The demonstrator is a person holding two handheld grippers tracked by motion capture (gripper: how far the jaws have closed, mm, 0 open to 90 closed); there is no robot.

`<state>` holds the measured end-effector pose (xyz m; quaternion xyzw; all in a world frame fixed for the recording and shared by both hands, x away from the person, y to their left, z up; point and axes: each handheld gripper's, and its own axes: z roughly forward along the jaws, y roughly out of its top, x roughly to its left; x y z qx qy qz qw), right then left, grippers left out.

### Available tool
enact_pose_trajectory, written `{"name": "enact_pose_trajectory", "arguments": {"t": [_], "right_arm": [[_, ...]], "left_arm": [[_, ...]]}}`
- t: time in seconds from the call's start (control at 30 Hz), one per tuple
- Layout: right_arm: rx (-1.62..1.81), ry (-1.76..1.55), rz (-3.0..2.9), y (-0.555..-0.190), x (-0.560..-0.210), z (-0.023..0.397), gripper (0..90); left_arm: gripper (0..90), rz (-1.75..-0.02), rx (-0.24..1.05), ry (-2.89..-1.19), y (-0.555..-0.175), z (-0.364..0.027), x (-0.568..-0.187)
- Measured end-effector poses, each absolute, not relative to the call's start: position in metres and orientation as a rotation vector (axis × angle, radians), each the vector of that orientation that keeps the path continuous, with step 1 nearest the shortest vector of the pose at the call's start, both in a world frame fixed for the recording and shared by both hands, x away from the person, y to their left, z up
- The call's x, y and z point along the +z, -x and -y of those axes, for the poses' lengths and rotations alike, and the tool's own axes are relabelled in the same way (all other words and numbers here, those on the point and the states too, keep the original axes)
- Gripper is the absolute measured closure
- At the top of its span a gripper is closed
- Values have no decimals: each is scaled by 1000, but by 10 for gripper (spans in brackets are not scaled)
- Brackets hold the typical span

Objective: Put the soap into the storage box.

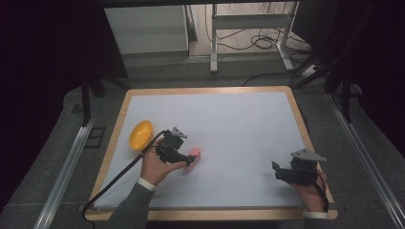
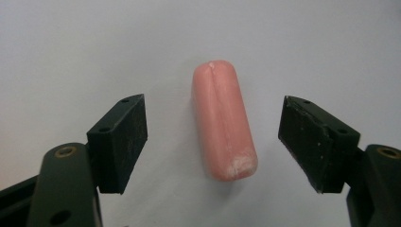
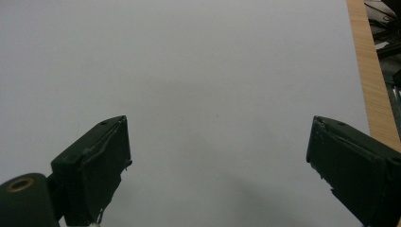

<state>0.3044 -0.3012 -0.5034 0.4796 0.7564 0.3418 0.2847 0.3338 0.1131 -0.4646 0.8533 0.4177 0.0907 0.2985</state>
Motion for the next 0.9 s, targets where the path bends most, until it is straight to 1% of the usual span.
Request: {"name": "enact_pose_trajectory", "arguments": {"t": [0.33, 0.47, 0.57, 0.77, 0.83, 0.9], "right_arm": [[910, -1287, -2026, -306, -505, 301, 68], [903, -1279, -2017, -305, -504, 301, 68], [894, -1275, -2015, -305, -504, 300, 68], [887, -1277, -2015, -305, -504, 300, 68], [884, -1278, -2015, -305, -504, 301, 68], [883, -1279, -2017, -305, -504, 301, 68]], "left_arm": [[302, -1151, 188, -2272, -344, -109, -473], [310, -1146, 222, -2318, -343, -102, -477], [321, -1133, 219, -2334, -343, -95, -478], [380, -1134, 191, -2354, -347, -90, -486], [428, -1129, 179, -2352, -347, -88, -488], [456, -1132, 179, -2359, -347, -87, -490]]}}
